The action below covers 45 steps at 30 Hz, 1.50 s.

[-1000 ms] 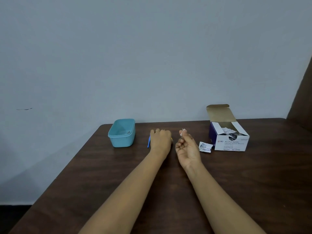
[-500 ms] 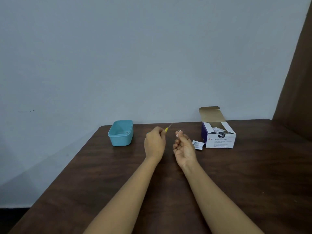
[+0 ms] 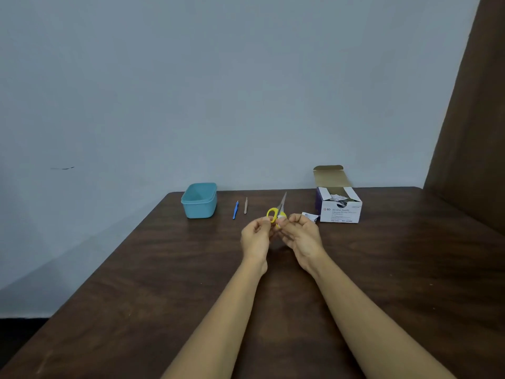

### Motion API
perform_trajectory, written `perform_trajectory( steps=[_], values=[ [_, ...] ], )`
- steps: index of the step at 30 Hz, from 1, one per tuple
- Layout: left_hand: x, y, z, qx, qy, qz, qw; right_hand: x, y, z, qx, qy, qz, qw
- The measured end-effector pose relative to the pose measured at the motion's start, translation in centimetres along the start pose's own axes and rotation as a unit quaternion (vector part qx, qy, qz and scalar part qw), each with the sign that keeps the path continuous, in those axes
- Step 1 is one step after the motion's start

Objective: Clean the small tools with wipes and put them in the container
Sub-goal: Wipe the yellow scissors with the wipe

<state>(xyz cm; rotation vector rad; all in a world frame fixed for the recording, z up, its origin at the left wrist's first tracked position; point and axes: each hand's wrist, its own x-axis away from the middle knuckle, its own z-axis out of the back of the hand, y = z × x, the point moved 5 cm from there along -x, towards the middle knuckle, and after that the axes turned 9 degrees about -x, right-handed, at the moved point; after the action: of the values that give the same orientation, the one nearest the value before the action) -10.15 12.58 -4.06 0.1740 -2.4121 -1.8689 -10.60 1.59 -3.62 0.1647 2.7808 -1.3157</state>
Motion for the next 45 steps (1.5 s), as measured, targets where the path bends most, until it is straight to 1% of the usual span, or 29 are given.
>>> perform_trajectory(
  steps=[5,12,18,20,23,26,33,39,45],
  values=[
    [1.9,-0.1,0.7,0.013,0.004,0.003,1.000,1.6,-0.2,0.1,0.044,-0.001,0.018,0.999],
    [2.8,0.3,1.2,-0.006,0.011,-0.025,1.000,2.5,-0.5,0.3,0.098,0.004,0.050,0.994],
    [2.9,0.5,1.3,0.005,0.003,-0.010,1.000,3.0,-0.6,-0.1,0.018,-0.003,0.035,0.999],
    [3.0,0.8,1.6,0.029,0.018,0.005,0.999,2.9,-0.8,-0.1,-0.006,0.008,0.040,0.999],
    [2.7,1.2,2.7,0.075,0.061,0.035,0.995,2.8,-1.3,0.7,-0.047,0.045,0.050,0.997],
    [2.5,1.3,3.2,0.087,0.079,0.056,0.991,2.7,-1.8,1.0,-0.052,0.056,0.055,0.996],
    [2.0,1.7,3.9,0.095,0.089,0.060,0.990,2.6,-2.2,0.4,0.006,0.003,0.083,0.997],
    [1.4,1.7,4.7,0.103,0.093,0.087,0.986,2.5,-2.0,0.2,0.053,-0.030,0.081,0.995],
    [0.8,1.8,4.8,0.125,0.086,0.089,0.984,2.7,-1.8,-0.3,0.090,-0.057,0.075,0.991]
  ],
)
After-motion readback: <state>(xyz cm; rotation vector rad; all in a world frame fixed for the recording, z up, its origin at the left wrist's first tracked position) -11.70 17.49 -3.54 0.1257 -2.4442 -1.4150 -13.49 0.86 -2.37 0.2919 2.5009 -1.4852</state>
